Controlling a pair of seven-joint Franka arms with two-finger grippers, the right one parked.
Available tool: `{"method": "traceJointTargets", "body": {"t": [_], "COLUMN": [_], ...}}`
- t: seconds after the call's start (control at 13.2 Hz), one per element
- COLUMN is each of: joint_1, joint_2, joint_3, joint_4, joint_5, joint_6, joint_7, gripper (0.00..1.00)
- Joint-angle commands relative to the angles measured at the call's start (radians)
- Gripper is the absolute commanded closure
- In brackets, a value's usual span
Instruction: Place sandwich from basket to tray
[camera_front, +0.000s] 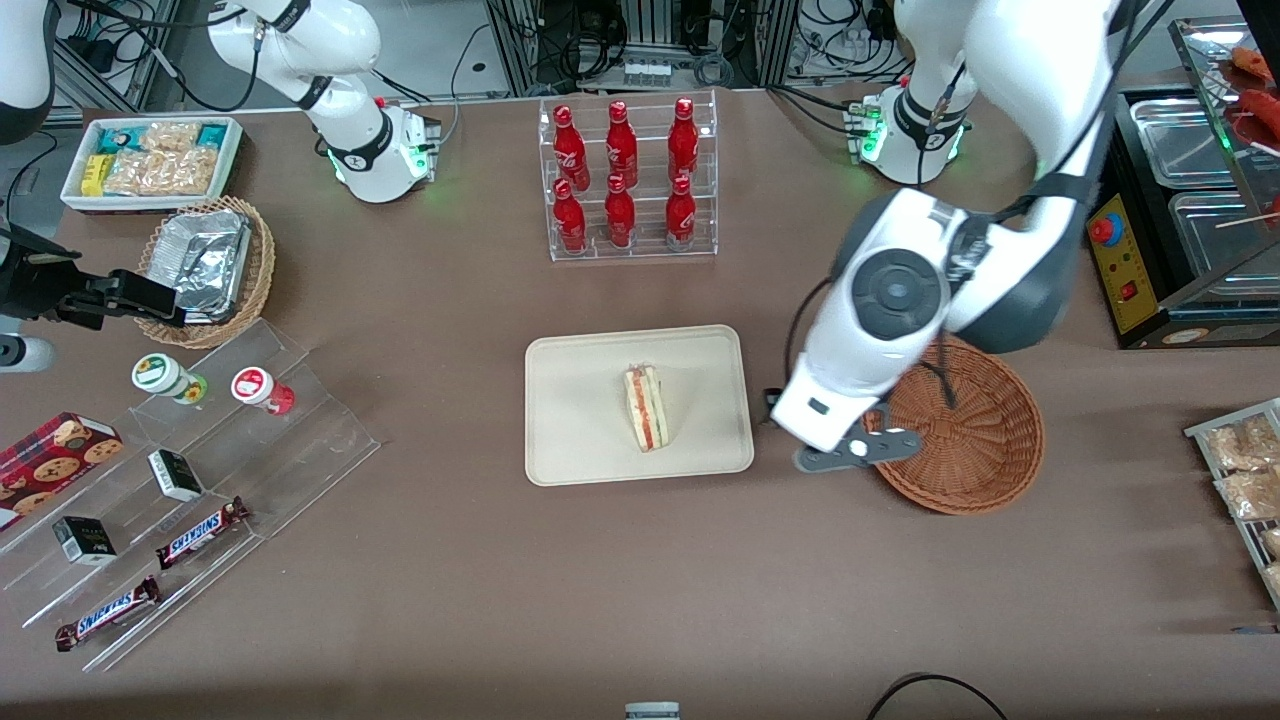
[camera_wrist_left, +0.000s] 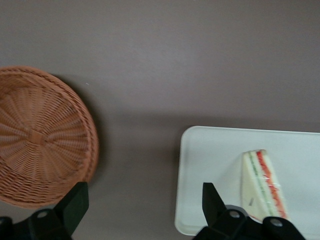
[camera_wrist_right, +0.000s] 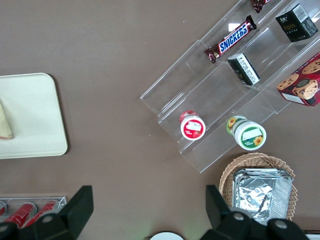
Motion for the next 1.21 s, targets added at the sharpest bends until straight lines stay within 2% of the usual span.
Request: {"method": "traceJointTargets", "body": {"t": [0.0, 0.3, 0.6, 0.76, 1.13], "joint_1": [0.091, 0.200, 0.246, 0.255, 0.209], "joint_2": [-0.071, -0.121, -0.154, -0.200, -0.318], "joint_3": [-0.009, -0.009, -0.004, 0.001, 0.149], "joint_4": [-0.043, -0.043, -0.054, -0.109, -0.235], "joint_5": [-0.049, -0.080, -0.080, -0.080, -0.105], "joint_6": [-0.055, -0.130, -0.189, -0.181, -0.187], "joint_7": [0.193, 0.372, 0.413, 0.438, 0.534], "gripper": [0.00, 0.00, 0.00, 0.00, 0.00]}}
